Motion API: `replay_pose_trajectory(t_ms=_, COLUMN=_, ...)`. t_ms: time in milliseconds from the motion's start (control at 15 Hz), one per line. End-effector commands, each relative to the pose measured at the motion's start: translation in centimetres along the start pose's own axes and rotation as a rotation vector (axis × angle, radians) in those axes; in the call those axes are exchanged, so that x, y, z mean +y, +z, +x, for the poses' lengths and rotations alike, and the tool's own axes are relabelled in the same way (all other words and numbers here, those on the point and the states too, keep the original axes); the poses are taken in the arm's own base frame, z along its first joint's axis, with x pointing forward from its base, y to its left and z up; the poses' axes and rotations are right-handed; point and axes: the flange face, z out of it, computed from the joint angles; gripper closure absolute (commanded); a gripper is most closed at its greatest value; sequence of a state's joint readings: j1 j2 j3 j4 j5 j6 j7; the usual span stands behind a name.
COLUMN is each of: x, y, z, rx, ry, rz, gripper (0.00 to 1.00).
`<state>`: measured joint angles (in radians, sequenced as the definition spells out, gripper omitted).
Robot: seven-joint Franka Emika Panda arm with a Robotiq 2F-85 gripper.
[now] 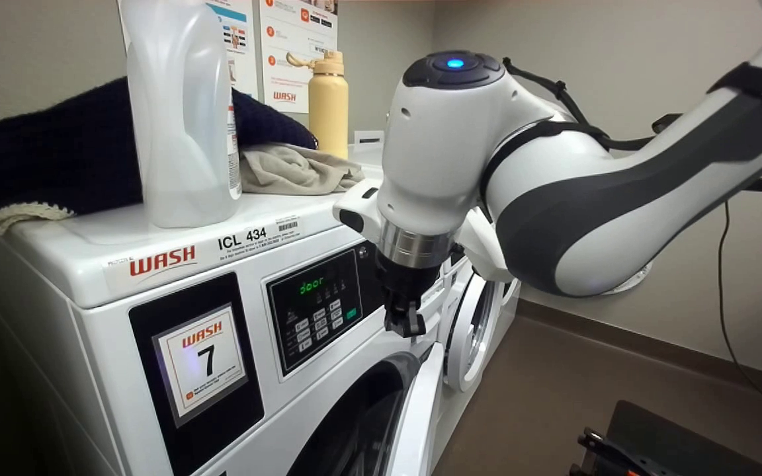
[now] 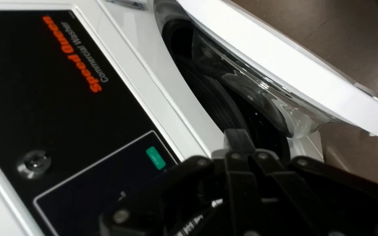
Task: Press the bottom right button on the washing machine on the left
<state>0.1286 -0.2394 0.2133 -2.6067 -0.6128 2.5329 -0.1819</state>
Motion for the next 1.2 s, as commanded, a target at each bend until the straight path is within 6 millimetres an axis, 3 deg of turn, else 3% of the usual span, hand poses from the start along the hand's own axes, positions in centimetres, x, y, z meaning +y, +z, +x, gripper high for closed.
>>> replay_pose_trajectory(t_ms=0, x=-0.2, y=0.1, z=-1.8, rx=0.065, ry=-0.178, rz=-0.054, gripper=1.0)
replay_pose_trajectory(t_ms=533, x=0.5, y=0.0, z=-4.6, rx=0.217, ry=-0.341, rz=-0.181, gripper=1.0)
replay_pose_trajectory(t_ms=1133, x=-2.2, y=-0.8, z=-3.2, rx=0.294, ry=-0.477, rz=-0.253, gripper=1.0)
